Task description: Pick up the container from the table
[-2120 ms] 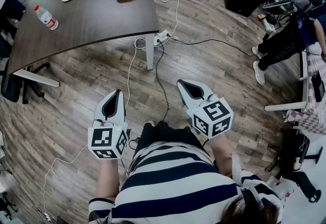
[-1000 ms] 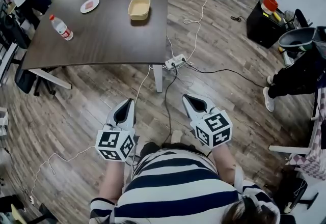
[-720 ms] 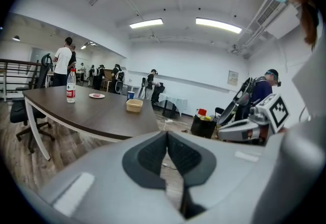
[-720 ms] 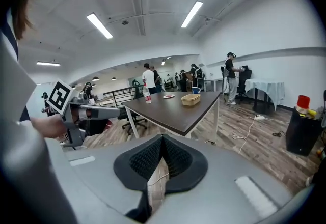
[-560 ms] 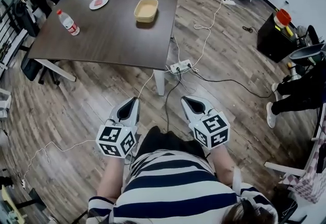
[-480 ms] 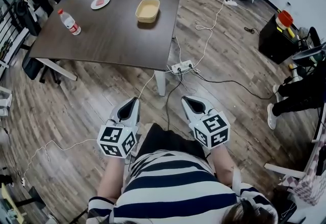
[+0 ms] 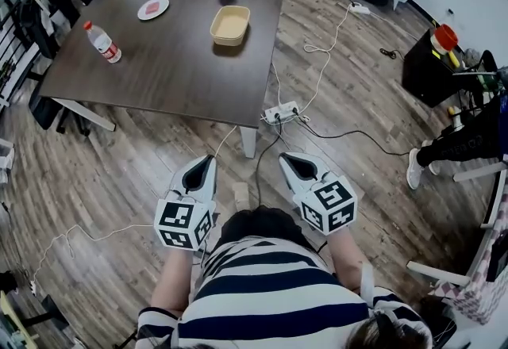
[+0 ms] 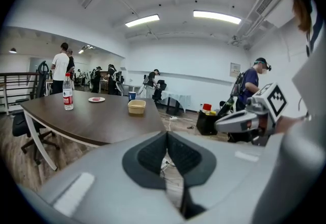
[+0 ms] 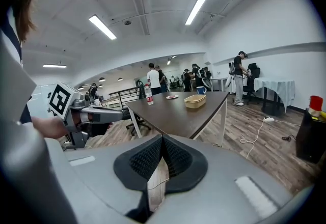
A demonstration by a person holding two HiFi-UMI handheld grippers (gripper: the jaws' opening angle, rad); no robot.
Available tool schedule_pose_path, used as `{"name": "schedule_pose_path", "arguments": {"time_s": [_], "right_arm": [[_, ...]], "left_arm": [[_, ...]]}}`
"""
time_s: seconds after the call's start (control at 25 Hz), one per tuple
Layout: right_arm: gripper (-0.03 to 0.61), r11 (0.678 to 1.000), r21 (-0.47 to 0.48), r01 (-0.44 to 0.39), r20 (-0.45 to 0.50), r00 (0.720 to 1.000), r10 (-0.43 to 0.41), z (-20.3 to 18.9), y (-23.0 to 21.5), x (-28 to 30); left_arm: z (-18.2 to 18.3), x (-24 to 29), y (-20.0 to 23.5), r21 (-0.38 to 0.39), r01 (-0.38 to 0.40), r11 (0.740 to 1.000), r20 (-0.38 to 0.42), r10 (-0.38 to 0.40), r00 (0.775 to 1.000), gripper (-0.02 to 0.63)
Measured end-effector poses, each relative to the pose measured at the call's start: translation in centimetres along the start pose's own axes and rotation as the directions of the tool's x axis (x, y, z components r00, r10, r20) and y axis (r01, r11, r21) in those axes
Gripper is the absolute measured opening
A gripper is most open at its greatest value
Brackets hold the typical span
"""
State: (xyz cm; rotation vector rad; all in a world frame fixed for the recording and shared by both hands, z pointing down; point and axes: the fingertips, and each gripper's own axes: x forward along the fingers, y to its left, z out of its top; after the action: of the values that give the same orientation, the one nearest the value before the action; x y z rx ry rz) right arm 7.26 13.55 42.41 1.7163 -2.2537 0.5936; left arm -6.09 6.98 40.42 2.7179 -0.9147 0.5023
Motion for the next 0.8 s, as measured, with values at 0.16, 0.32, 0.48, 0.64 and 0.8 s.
{"name": "schedule_pose_path", "arguments": {"time_s": [0.16, 0.32, 0.48, 0.64, 0.8], "right_arm": [[-0.003, 1.0, -0.008, -0.013, 0.001, 1.0, 0.013, 2.3, -1.4, 3.0], [-0.003, 0.999, -0.035, -0.023, -0.011, 1.0, 0.023, 4.6, -2.5, 6.9], [-0.002, 0.997, -0.066, -0.032, -0.017, 0.999, 0.031, 6.8, -3.1, 11.0], [0.023, 0.996, -0.084, -0.042, -0.028, 0.999, 0.04, 8.5, -3.5, 14.1], [0.052, 0.995, -0.096, -0.041, -0.037, 0.999, 0.038, 9.9, -4.1, 16.8]], "left_arm": [[1.4, 2.4, 2.7, 0.003, -0.011, 1.0, 0.009, 0.011, 1.0, 0.0], [2.0, 4.6, 6.0, -0.003, -0.018, 1.0, -0.011, 0.018, 1.0, 0.0], [2.8, 6.9, 9.5, -0.015, -0.008, 1.0, -0.025, 0.008, 1.0, 0.0], [3.8, 8.8, 12.2, -0.018, 0.002, 1.0, -0.025, -0.003, 1.0, 0.0], [4.4, 10.2, 14.3, -0.017, 0.014, 1.0, -0.03, -0.014, 0.999, 0.0]]}}
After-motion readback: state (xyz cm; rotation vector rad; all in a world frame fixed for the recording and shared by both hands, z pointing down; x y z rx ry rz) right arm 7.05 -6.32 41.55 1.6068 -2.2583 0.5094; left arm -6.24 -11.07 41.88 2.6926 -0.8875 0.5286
